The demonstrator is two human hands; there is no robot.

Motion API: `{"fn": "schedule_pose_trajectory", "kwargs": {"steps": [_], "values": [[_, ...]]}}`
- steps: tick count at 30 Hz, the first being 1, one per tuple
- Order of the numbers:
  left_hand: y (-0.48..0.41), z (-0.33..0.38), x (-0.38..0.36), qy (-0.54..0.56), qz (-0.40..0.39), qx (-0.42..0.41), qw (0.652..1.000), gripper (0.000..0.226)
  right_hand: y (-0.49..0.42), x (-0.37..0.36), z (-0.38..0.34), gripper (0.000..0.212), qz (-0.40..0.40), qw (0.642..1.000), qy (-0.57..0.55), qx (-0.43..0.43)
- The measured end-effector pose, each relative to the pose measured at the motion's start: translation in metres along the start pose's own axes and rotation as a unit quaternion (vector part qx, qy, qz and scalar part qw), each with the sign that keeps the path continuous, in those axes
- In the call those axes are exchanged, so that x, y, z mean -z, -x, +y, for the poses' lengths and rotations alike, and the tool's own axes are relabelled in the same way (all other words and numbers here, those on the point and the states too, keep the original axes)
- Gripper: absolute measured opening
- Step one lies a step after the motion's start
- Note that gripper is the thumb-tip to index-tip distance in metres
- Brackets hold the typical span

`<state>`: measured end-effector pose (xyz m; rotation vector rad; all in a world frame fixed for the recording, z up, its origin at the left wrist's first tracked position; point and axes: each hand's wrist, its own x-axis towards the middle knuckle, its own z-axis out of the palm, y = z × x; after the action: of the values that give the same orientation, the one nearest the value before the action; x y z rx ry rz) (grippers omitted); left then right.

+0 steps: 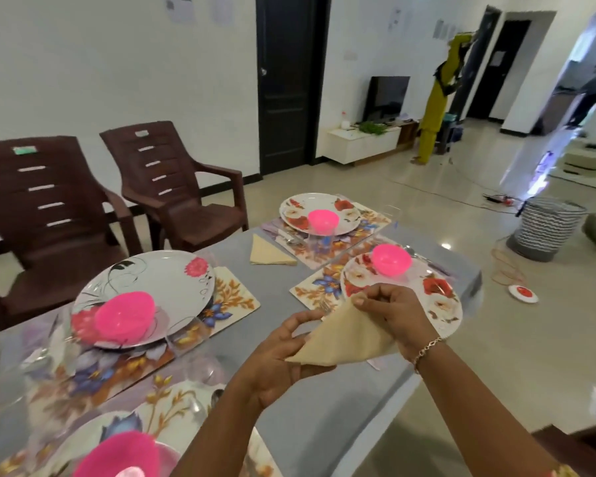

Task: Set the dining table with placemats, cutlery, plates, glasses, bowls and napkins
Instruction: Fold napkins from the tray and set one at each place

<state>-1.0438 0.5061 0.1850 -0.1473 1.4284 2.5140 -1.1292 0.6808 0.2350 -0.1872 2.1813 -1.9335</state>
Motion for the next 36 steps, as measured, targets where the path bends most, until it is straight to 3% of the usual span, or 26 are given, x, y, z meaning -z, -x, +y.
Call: {"fn": "schedule_pose_trajectory", "kwargs": {"steps": [2,5,6,9,10,12,15,16,21,25,30,32,34,36], "values": [[0.002,0.004,0.008,-0.015,0.050,-0.038,0.998,0.022,-0.012,-0.008,-0.002,0.013,-0.001,1.000,-0.008,0.009],[0.003,0.010,0.024,-0.038,0.093,-0.076,0.992,0.057,-0.028,-0.018,-0.004,0.018,0.000,0.999,-0.028,0.024],[0.004,0.012,0.027,-0.058,0.097,-0.091,0.989,0.054,-0.032,-0.021,-0.005,0.017,-0.001,0.999,-0.033,0.026],[0.003,0.015,0.034,-0.134,0.165,-0.137,0.967,0.012,-0.044,-0.027,-0.005,0.017,-0.004,0.998,-0.047,0.030],[0.000,0.016,0.034,-0.137,0.205,-0.152,0.957,0.017,-0.048,-0.029,-0.005,0.019,-0.004,0.998,-0.053,0.032],[-0.005,0.018,0.033,-0.070,0.248,-0.170,0.951,0.011,-0.055,-0.031,-0.004,0.022,-0.005,0.997,-0.068,0.036],[-0.016,0.015,0.026,0.073,0.240,-0.150,0.956,0.033,-0.062,-0.037,-0.005,0.024,-0.010,0.996,-0.079,0.040],[-0.020,0.013,0.022,0.108,0.233,-0.141,0.956,0.031,-0.063,-0.039,-0.007,0.025,-0.015,0.996,-0.080,0.039],[-0.038,0.022,0.008,0.150,0.262,-0.148,0.942,0.015,-0.072,-0.037,-0.007,0.022,-0.074,0.994,-0.079,0.008],[-0.041,0.042,0.009,-0.007,0.268,-0.194,0.944,0.016,-0.082,-0.021,-0.014,0.034,-0.210,0.977,-0.025,-0.018],[-0.045,0.060,0.012,-0.285,0.232,-0.239,0.899,0.009,-0.084,-0.026,-0.035,0.036,-0.259,0.945,0.150,0.133],[-0.047,0.061,0.012,-0.361,0.225,-0.230,0.875,0.023,-0.082,-0.040,-0.040,0.030,-0.270,0.921,0.213,0.186],[-0.049,0.060,0.012,-0.371,0.228,-0.230,0.870,0.016,-0.080,-0.054,-0.041,0.018,-0.271,0.914,0.218,0.209],[-0.049,0.058,0.011,-0.336,0.226,-0.222,0.887,0.012,-0.079,-0.064,-0.039,0.010,-0.266,0.920,0.192,0.217]]}}
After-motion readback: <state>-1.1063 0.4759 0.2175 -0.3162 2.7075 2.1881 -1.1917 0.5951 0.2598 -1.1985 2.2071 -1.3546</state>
